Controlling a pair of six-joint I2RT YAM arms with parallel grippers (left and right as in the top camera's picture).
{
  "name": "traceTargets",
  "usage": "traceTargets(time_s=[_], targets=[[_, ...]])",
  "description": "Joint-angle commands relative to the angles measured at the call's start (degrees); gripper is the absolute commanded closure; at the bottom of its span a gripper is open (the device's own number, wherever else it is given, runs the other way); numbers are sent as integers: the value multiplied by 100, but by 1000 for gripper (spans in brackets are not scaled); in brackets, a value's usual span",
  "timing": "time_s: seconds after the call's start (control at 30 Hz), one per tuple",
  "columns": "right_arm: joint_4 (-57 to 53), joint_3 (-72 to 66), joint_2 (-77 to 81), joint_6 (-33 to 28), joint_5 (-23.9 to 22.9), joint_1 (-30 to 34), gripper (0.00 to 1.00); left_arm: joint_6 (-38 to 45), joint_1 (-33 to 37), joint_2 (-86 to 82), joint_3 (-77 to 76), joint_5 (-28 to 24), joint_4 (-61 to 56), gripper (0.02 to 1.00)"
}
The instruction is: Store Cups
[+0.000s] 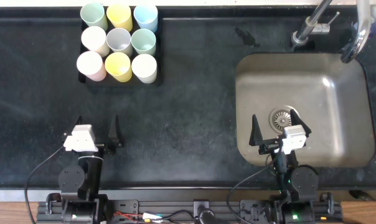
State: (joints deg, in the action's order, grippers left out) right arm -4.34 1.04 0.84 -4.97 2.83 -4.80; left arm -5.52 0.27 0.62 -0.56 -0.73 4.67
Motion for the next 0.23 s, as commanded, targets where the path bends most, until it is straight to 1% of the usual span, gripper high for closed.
traceTargets(time_s=[0.03, 0.23], targets=[[22, -76, -63, -35, 57, 22, 5, 120, 31, -50, 11, -50, 15, 18], [22, -76, -63, -35, 57, 22, 5, 120, 31, -50, 11, -50, 15, 20]])
